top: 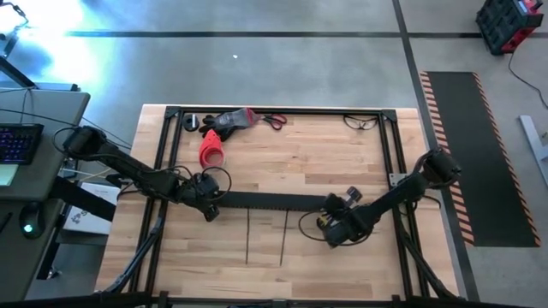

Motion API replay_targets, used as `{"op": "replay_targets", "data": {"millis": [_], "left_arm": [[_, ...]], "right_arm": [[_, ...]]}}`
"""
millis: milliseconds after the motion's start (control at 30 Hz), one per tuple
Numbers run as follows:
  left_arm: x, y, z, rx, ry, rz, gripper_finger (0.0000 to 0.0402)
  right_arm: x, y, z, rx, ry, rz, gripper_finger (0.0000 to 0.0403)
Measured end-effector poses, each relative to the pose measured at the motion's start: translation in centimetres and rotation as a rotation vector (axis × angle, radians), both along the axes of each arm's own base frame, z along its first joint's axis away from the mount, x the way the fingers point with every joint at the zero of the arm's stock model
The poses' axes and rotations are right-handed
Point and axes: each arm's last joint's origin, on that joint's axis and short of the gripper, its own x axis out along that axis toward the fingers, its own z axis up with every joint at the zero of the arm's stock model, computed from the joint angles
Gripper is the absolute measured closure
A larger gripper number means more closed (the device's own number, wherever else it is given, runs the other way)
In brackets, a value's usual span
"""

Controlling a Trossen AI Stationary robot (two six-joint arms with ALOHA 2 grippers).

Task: Ziptie cables
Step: Close the cable duct

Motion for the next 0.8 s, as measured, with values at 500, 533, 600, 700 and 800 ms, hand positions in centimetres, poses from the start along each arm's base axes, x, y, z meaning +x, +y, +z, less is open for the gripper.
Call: {"op": "replay_targets", "data": {"millis": [500,533,600,700,800], "left_arm": [[-0.6,0.1,-0.3,0.032,0.057,0.002,0.0402],[-0.6,0.1,-0.3,0.038,0.056,-0.004,0.0402],[-0.6,0.0,-0.3,0.045,0.055,-0.009,0.0402],[-0.7,-0.1,-0.3,0.047,0.05,-0.008,0.0402],[-0.7,-0.3,-0.2,0.04,0.044,-0.012,0.0402]], "right_arm": [[1.2,-0.8,1.5,0.044,-0.107,-0.017,0.0403],[1.4,-1.0,1.4,0.039,-0.103,-0.003,0.0403],[1.6,-1.4,1.4,0.029,-0.095,0.006,0.0403],[1.6,-1.8,1.7,0.007,-0.093,-0.03,0.0403],[1.1,-1.7,2.4,-0.024,-0.094,-0.063,0.0403]]}}
